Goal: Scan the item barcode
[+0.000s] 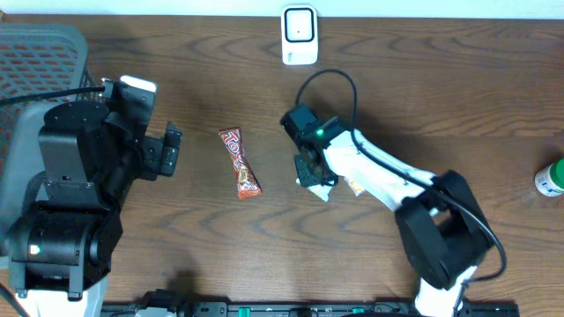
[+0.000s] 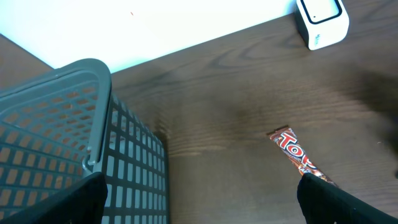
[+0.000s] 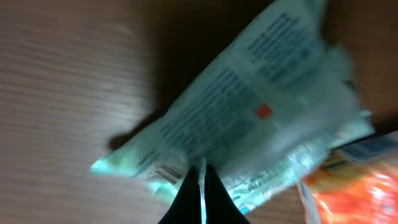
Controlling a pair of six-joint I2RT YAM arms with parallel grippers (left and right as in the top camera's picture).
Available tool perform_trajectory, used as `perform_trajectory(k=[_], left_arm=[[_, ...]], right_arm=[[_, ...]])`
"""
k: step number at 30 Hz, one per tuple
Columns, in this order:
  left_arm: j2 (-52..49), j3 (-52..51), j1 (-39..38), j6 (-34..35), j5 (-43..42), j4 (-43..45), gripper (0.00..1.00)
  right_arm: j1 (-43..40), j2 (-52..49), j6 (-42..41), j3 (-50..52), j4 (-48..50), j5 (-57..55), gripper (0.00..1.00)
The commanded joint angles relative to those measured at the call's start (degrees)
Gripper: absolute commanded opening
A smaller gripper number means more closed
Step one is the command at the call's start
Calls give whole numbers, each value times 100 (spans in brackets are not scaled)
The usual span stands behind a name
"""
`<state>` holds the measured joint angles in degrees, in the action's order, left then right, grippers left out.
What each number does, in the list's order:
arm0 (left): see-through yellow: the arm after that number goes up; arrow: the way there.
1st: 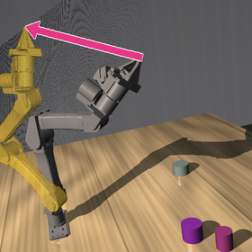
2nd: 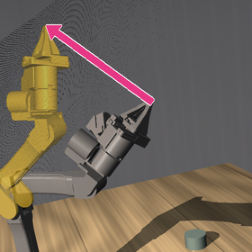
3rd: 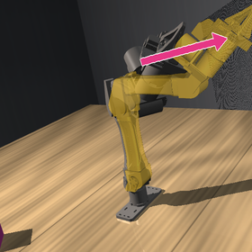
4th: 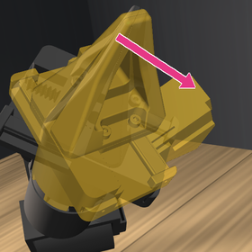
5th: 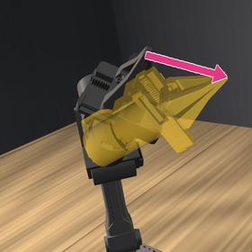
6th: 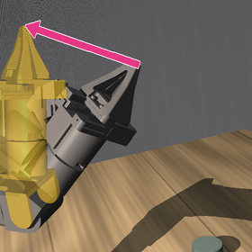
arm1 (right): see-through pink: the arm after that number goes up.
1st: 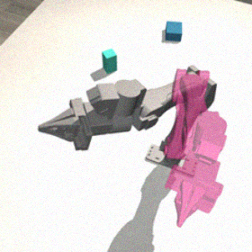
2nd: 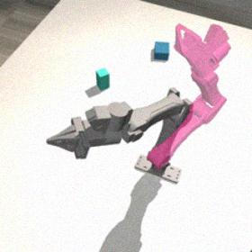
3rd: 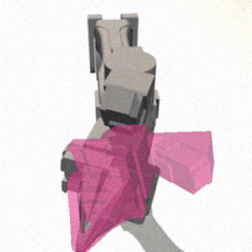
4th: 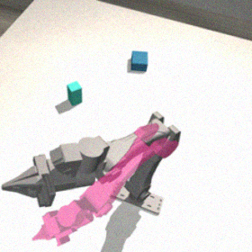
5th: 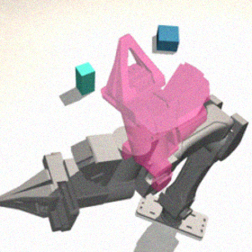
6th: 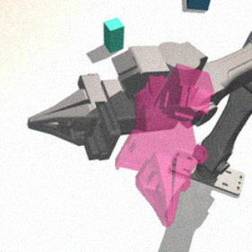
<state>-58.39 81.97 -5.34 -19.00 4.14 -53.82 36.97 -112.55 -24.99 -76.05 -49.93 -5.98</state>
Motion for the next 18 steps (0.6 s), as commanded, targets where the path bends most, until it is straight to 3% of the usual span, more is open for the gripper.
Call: perform_trajectory(k=[1, 11, 18], left_arm=[[4, -17, 28, 87, -72, -15, 98], [4, -17, 28, 87, -72, -15, 98], [4, -17, 28, 87, -72, -15, 98]], right_arm=[[-24, -98, 22, 46, -15, 74, 1], [-24, 273, 72, -763, -748, 203, 1], [-24, 367, 190, -809, -649, 201, 1]])
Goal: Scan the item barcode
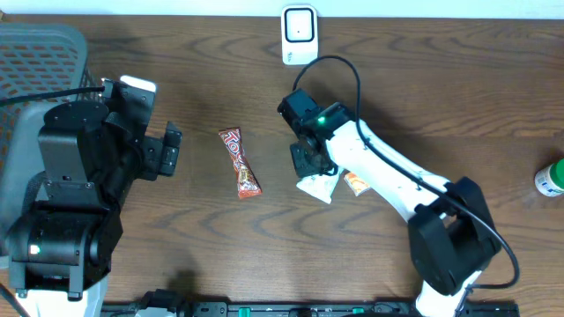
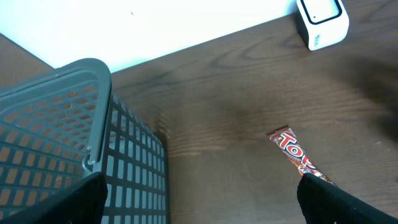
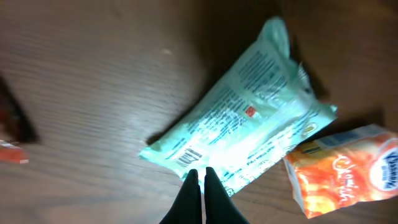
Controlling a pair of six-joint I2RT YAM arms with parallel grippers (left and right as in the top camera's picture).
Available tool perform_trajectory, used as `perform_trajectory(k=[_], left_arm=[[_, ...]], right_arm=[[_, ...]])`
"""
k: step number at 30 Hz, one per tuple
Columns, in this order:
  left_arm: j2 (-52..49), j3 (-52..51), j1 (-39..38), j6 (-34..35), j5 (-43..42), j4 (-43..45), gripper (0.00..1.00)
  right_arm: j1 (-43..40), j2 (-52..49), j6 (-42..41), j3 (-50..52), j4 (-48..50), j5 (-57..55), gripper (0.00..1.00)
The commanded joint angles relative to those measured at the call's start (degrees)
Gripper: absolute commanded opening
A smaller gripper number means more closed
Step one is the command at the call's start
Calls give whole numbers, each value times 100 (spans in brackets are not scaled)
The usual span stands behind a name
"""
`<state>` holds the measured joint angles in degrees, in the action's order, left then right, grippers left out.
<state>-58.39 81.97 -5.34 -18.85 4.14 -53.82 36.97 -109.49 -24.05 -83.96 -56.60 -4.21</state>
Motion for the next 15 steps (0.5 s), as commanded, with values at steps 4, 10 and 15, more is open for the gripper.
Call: perform_trajectory(k=[4, 10, 15], left_arm=[[4, -17, 28, 72, -72, -15, 98], [4, -17, 28, 72, -74, -15, 98], [4, -17, 28, 72, -74, -15, 98]], right_arm=[[-42, -63, 94, 374, 481, 33, 1], [-39, -282, 63, 824, 953, 326, 1], [-59, -256, 98, 750, 1056, 291, 1]])
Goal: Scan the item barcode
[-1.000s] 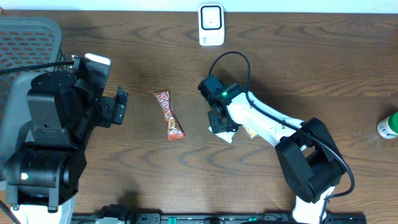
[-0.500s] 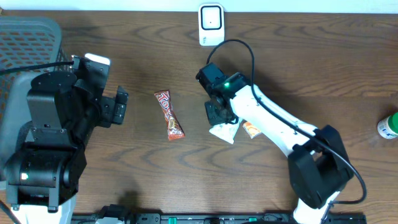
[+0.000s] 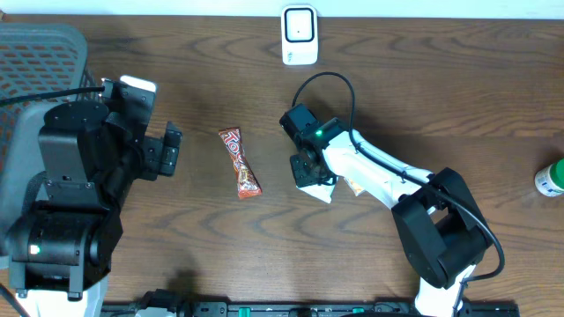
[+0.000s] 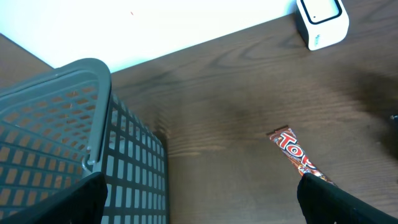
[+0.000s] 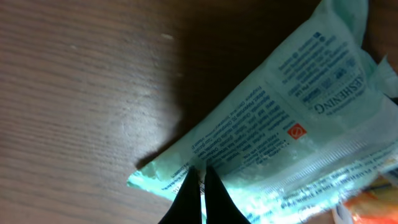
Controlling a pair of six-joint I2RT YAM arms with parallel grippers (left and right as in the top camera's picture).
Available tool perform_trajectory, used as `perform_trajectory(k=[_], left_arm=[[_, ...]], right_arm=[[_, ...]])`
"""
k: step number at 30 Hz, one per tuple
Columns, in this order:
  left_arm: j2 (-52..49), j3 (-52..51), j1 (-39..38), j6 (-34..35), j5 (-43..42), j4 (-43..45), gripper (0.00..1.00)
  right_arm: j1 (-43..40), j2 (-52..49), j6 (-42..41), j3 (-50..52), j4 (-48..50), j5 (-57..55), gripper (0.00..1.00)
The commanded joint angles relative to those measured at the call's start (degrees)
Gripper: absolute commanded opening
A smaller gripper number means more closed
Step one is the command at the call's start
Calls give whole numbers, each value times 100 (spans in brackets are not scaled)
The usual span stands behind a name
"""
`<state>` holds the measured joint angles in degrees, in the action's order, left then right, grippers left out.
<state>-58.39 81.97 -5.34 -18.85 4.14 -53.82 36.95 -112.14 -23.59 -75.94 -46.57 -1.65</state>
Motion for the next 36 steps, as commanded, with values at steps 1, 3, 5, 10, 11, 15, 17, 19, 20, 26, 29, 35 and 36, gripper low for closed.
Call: perform_trajectory(k=[1, 3, 5, 10, 11, 15, 17, 19, 20, 26, 29, 35, 36], left_arm=[[4, -17, 28, 72, -72, -15, 98], [4, -17, 28, 72, -72, -15, 98], [4, -17, 28, 72, -74, -15, 98], [4, -17, 28, 72, -74, -15, 98], [4, -17, 28, 72, -72, -15, 98], [4, -17, 28, 72, -72, -15, 98], [4, -17, 28, 72, -72, -15, 98], [4, -17, 28, 72, -72, -15, 98], [4, -17, 28, 72, -72, -15, 98], [4, -17, 28, 72, -72, -15, 98], [4, -17, 28, 72, -74, -15, 98], [4, -17, 28, 72, -72, -15, 98], [4, -17, 28, 72, -72, -15, 98]], right_arm=[[-72, 46, 50, -151, 22, 81, 1], [-127, 164, 48, -496, -216, 393, 1], [-234, 306, 42, -1003, -601, 890, 11], [-529, 509, -175, -1504, -1239, 1038, 77], [-586, 511, -251, -1502, -1379, 1038, 78], [-758, 511, -529, -1222, -1917, 1062, 79], [-815, 511, -557, -1021, -2011, 1156, 81], [-863, 511, -654, -813, -2009, 1257, 84], [-890, 511, -732, -704, -1978, 1373, 85], [-1027, 511, -1049, 181, -1220, 1954, 85], [-1161, 511, -1239, 588, -929, 1965, 86], [-1486, 511, -1325, 1482, 678, 2490, 99], [-1534, 509, -1329, 1672, 1071, 2728, 99]])
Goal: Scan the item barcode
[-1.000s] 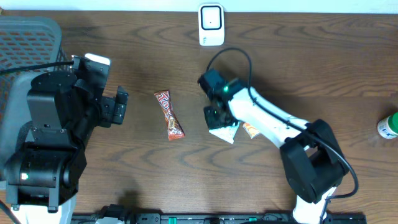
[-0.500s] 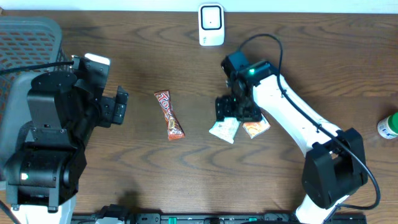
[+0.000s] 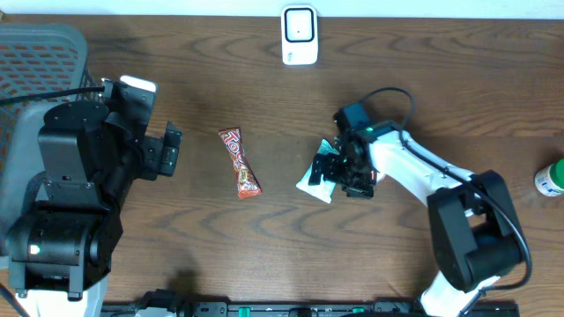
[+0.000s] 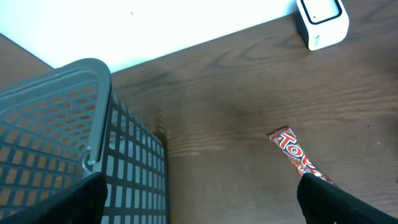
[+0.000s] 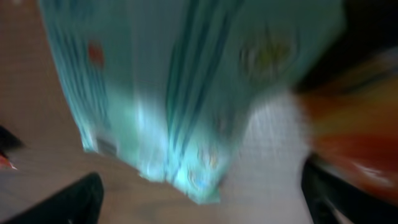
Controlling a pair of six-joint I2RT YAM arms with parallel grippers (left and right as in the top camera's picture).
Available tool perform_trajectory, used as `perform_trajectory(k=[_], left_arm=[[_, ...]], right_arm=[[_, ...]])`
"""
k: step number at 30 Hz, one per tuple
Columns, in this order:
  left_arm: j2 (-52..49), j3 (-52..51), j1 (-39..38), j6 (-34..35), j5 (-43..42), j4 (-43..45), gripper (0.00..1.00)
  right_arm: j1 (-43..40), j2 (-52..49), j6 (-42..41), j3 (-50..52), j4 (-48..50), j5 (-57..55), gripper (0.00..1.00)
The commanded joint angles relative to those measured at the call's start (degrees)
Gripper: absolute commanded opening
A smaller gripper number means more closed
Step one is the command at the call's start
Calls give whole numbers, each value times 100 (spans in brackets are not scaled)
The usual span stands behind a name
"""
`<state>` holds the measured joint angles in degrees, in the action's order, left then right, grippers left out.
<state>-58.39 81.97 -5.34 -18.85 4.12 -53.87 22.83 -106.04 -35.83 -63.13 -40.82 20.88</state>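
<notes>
A teal-and-white wipes packet (image 3: 313, 183) lies flat at mid-table, and it fills the blurred right wrist view (image 5: 168, 93). My right gripper (image 3: 339, 170) sits low at the packet's right side and is open (image 5: 205, 199), its fingers spread wide either side of the packet's near end. The white barcode scanner (image 3: 300, 35) stands at the table's far edge. My left gripper (image 3: 167, 150) rests open at the left, holding nothing (image 4: 199, 199).
A red candy bar (image 3: 240, 163) lies left of the packet. An orange pack (image 5: 348, 118) lies right beside the packet, under my right gripper. A grey mesh basket (image 3: 44, 53) stands far left. A green-capped bottle (image 3: 551, 179) is at the right edge.
My right gripper was shut with its tips on the packet's left part; now it is open, turned, and sits further right at the packet's right side. The packet has stayed in place. The left arm is still.
My right gripper was shut and low on the packet. Then it was higher, still shut, with the packet and orange pack below. Then it was low on the packet again, shut. Now it stands open astride the packet's right end.
</notes>
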Motion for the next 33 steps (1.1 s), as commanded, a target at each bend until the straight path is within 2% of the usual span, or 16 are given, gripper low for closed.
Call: perform_trajectory(k=[1, 5, 8, 21, 24, 31, 33], left_arm=[[4, -17, 28, 72, -70, -11, 98], [4, -17, 28, 72, -70, -11, 98], [4, -17, 28, 72, -72, -11, 98], [4, -17, 28, 72, -70, -11, 98], [4, -17, 31, 72, -70, -11, 98], [4, -17, 28, 72, -70, -11, 98], [4, -17, 28, 72, -70, -11, 98]], right_arm=[[-151, -101, -195, 560, 798, 627, 99], [-164, -101, -890, 1152, 1547, 227, 95], [-208, -101, -1213, 1412, 1655, -197, 94], [-511, -122, -789, 1661, 1965, -857, 91], [-531, -155, -693, 1843, 2271, -855, 85], [-599, -201, -505, 2057, 2752, -824, 62], [-597, -238, -431, 2124, 2931, -807, 59]])
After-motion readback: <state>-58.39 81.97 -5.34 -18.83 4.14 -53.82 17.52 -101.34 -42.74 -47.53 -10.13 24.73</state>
